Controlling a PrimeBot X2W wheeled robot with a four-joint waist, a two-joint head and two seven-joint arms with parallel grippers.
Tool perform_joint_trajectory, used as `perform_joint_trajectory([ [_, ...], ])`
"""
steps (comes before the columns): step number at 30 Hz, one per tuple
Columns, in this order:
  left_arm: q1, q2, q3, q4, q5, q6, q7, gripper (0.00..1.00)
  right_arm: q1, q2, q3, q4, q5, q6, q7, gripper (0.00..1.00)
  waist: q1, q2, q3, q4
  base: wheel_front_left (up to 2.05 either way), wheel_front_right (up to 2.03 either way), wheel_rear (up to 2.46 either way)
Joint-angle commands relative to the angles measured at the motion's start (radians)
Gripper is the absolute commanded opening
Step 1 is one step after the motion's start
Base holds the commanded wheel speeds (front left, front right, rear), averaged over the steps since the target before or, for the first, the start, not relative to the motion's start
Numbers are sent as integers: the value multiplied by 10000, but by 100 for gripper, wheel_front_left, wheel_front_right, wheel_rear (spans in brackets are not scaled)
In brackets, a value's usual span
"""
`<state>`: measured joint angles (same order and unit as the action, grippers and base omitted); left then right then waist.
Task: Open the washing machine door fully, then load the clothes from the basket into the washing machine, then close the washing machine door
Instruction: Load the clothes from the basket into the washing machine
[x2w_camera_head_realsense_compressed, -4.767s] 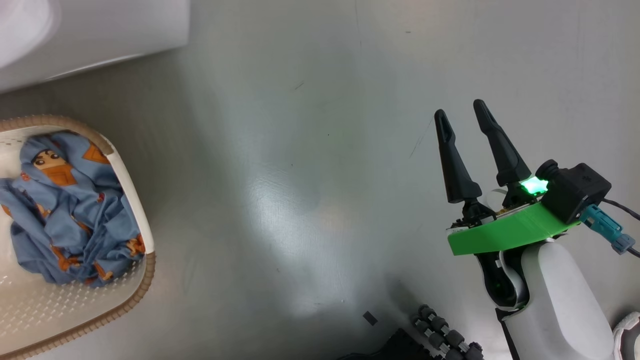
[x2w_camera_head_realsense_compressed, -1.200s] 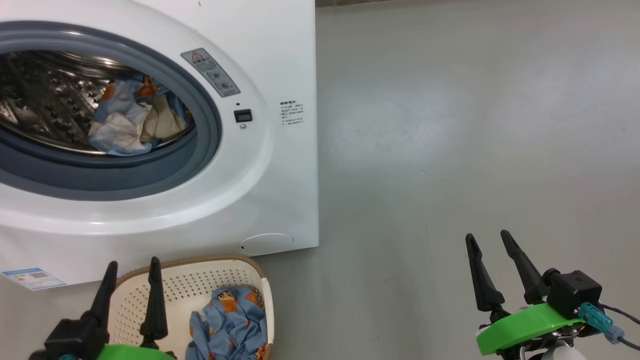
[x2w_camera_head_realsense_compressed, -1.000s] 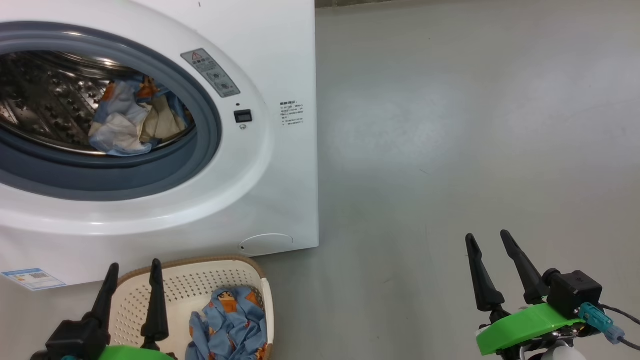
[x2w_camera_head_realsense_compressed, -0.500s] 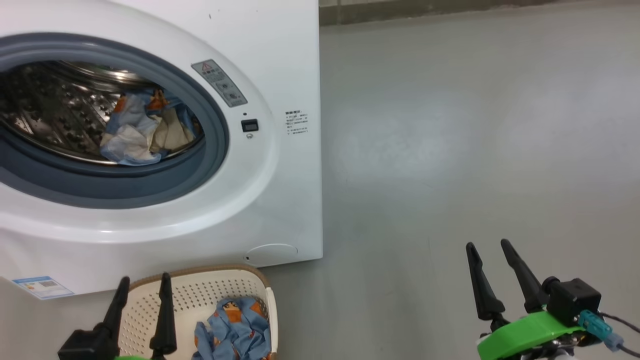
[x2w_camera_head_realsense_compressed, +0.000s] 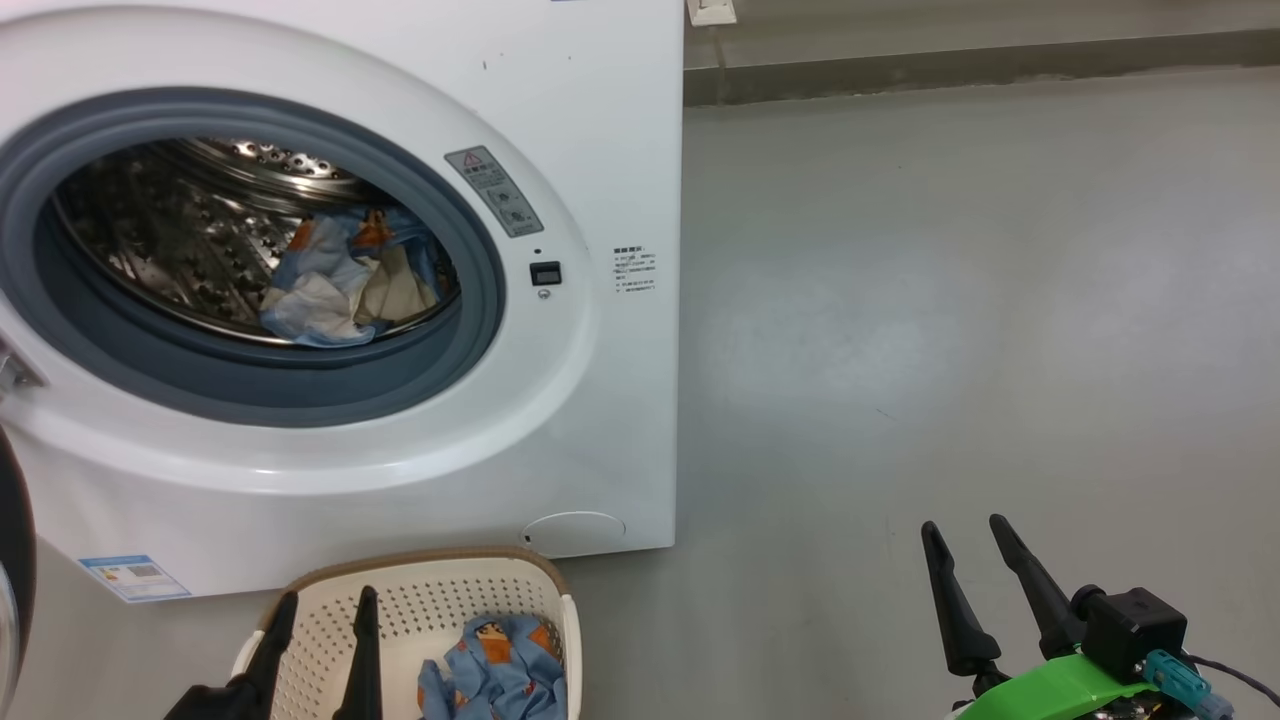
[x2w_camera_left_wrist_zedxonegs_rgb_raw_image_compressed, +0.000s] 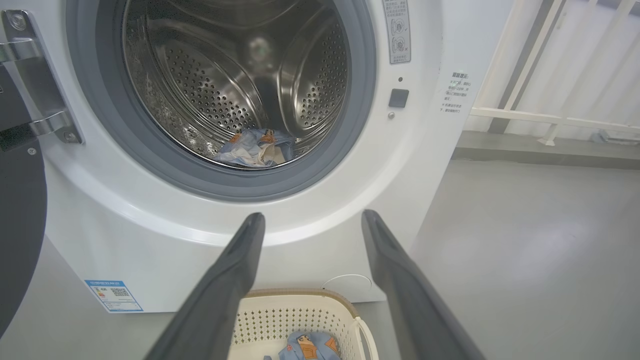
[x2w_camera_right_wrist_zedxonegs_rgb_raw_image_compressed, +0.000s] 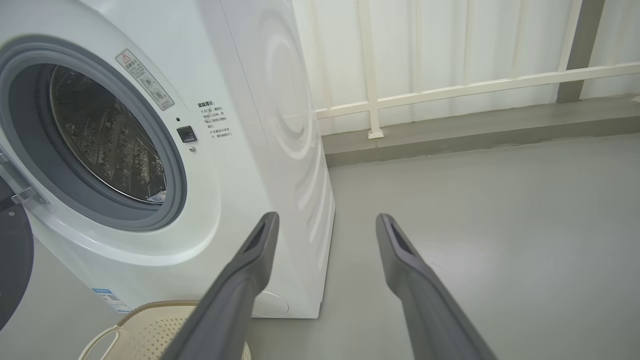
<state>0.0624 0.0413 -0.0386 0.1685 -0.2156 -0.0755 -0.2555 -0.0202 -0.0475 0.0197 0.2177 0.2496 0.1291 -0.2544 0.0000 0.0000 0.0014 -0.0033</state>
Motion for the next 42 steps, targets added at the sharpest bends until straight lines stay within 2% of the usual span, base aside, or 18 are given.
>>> perform_joint_trajectory([
  [1, -85, 89, 316, -152, -121, 97, -63, 100, -102, -27, 283, -245, 115, 16, -74, 100, 0, 0, -29, 70, 0, 0, 0],
  [15, -144, 89, 199, -101, -266, 128, -63, 100, -44, -27, 485, -518, -25, 16, -74, 100, 0, 0, 302, 145, 0, 0, 0],
  [27, -1049, 89, -47, 393, -354, -63, -63, 100, -464, -27, 240, -835, -198, 16, -74, 100, 0, 0, 2078, -95, 0, 0, 0],
  [34, -2174, 89, -312, 1963, 220, 179, -63, 100, -1015, -27, 81, -1169, -349, 16, -74, 100, 0, 0, 3672, -412, 0, 0, 0],
  [39, -3216, 252, -468, 3440, 487, -47, -63, 100, -1387, -27, -2, -1405, -383, 16, -74, 100, 0, 0, 4798, -773, 0, 0, 0],
  [42, -4120, 641, -650, 4692, 712, -217, -63, 100, -1645, -27, 39, -1546, -303, 16, -74, 100, 0, 0, 5591, -1080, 0, 0, 0],
])
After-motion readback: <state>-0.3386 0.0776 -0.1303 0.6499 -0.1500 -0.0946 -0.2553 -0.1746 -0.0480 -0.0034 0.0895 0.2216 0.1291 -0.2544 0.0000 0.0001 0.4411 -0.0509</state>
